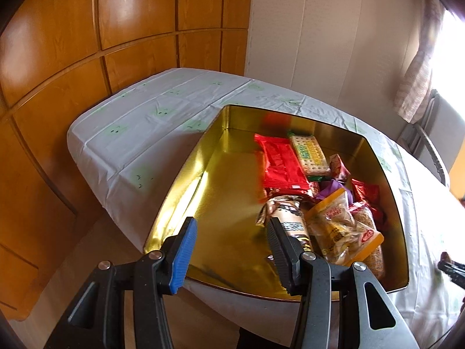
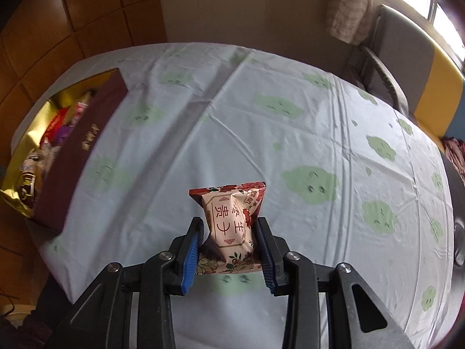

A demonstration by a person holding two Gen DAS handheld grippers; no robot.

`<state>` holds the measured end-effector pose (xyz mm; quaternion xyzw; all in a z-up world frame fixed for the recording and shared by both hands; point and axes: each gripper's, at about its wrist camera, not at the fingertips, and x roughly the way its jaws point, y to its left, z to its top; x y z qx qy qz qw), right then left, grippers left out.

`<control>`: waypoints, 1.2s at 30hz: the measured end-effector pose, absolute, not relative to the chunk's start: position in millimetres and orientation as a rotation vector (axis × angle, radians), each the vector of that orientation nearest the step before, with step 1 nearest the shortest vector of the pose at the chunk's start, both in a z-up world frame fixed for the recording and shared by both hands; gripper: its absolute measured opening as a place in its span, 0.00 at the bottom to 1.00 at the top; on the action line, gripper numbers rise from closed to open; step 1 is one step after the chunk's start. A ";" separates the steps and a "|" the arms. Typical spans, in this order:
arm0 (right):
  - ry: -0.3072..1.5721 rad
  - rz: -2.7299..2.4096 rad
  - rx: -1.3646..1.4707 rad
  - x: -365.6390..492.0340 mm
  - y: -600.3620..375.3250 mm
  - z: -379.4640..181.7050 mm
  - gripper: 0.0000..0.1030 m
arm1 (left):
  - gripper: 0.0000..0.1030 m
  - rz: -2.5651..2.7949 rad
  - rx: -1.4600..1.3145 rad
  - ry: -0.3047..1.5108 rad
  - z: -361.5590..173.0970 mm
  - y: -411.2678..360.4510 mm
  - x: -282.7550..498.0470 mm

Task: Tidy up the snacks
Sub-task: 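Lower the patterned snack into the gold box and open the right tool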

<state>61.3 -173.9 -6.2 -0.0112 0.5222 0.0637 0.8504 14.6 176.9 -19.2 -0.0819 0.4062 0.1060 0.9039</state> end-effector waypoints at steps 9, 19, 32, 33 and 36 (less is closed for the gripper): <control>1.000 0.449 -0.105 103.7 -36.6 39.4 0.36 | 0.49 0.225 -0.196 0.831 -20.0 184.6 14.2; 1.108 0.521 -0.185 162.8 49.9 -7.6 0.36 | 0.49 0.223 -0.214 0.835 -22.4 192.8 14.1; 1.099 0.530 -0.146 145.6 29.4 -9.0 0.37 | 0.49 0.207 -0.219 0.852 -28.7 188.6 16.6; 1.100 0.518 -0.158 146.4 31.7 -12.6 0.35 | 0.49 0.209 -0.216 0.848 -27.4 188.0 16.5; 1.092 0.500 -0.188 149.3 40.4 -21.2 0.28 | 0.49 0.206 -0.214 0.844 -24.6 185.3 16.7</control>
